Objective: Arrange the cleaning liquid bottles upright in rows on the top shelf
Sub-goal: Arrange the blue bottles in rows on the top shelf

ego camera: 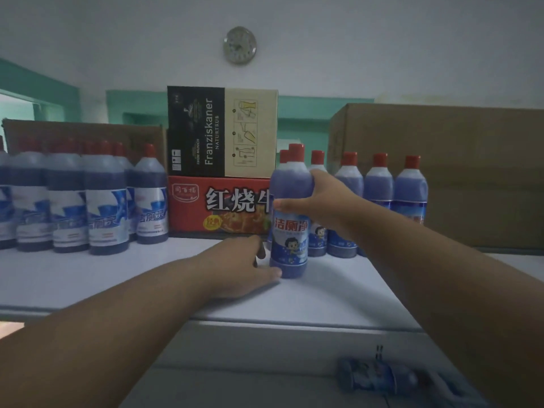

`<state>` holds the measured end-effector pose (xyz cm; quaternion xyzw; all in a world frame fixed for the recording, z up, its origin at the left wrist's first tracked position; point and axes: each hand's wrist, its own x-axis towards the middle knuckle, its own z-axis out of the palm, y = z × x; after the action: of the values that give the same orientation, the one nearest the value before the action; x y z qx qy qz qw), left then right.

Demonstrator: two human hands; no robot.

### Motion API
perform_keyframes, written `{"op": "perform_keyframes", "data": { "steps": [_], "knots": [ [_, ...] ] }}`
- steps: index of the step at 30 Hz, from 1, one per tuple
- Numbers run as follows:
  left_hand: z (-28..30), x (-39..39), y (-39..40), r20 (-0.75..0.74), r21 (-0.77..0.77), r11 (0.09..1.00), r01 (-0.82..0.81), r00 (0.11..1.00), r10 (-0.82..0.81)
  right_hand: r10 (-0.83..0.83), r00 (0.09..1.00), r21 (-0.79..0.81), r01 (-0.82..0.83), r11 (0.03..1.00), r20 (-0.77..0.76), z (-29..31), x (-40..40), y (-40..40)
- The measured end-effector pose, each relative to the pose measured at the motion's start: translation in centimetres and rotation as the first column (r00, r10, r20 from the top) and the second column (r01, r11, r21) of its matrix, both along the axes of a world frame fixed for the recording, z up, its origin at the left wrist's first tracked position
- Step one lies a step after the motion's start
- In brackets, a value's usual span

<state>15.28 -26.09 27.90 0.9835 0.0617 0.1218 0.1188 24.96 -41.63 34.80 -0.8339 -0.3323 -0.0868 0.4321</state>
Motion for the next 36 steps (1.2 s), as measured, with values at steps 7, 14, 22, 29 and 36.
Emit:
{"op": "perform_keyframes", "data": {
  "steps": [7,14,22,29,36],
  "knots": [
    [-1.1,0.6,0.3,0.089,0.116,0.993,0.006,0.996,-0.016,-0.067,0.997,0.002,0.067,0.998,0.032,-1.0,-1.0,1.6],
    [-1.3,0.7,0.4,0.056,0.134,0.991,-0.001,0.998,-0.006,-0.064,0.998,-0.040,0.063,0.997,-0.026,-5.6,-0.2,1.5],
    [-1.5,1.0,0.7,0.038,0.145,0.989,0.005,0.999,-0.011,-0.143,0.987,-0.067,0.148,0.987,0.074,-6.1,0.3,1.5],
    [-1.4,0.9,0.4,0.029,0.161,0.987,0.009,0.999,-0.014,-0.188,0.972,-0.076,0.201,0.977,0.142,-6.4,-0.2,1.9],
    [-0.3,-1.2,-0.6,0.174,0.143,0.990,0.013,0.984,-0.038,-0.243,0.903,0.049,0.242,0.969,0.354,-5.1,-2.4,0.3]
  ]
}}
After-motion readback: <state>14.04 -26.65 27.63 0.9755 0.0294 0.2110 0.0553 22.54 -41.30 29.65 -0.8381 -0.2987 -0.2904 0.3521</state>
